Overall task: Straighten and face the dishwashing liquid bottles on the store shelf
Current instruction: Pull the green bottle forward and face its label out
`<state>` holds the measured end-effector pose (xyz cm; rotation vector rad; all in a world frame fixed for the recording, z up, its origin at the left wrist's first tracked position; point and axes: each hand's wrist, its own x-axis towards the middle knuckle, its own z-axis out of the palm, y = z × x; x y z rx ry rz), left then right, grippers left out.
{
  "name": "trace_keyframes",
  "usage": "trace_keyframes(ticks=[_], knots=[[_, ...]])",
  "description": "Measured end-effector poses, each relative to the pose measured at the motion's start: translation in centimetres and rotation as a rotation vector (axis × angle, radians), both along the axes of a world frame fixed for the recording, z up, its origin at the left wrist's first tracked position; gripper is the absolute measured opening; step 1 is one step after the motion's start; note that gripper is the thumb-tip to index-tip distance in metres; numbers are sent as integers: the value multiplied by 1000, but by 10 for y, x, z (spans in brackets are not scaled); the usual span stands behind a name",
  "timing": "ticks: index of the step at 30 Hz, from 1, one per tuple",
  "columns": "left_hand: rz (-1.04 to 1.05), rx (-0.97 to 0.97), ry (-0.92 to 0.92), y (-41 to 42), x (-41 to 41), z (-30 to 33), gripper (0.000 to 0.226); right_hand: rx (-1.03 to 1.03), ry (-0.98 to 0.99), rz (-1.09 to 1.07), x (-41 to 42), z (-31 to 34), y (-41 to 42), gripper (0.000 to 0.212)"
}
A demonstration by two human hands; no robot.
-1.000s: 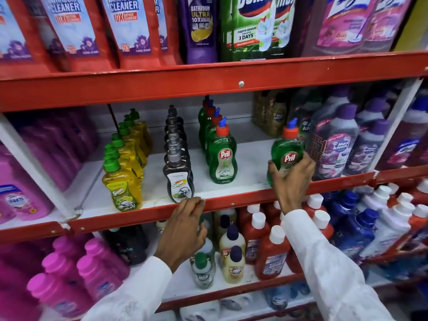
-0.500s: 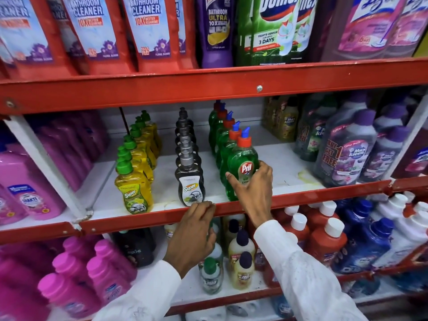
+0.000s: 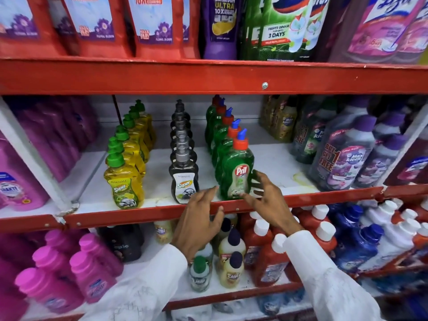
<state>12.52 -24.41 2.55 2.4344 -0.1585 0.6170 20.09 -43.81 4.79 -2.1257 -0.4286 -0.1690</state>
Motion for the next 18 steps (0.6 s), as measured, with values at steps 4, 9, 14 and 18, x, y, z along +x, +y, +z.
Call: trace_keyframes(ticks=[4, 9, 14, 18], knots=[[26, -122, 25, -16, 22, 8, 53, -86, -29, 117, 15, 3, -8, 53], [99, -253, 31, -20, 32, 6, 47, -36, -54, 184, 29, -7, -12, 52], [113, -289, 37, -21, 36, 1, 48, 2, -65, 186, 34, -16, -15, 52], [134, -294, 24, -21, 38, -2, 47, 31, -53, 188, 34, -18, -14, 53]])
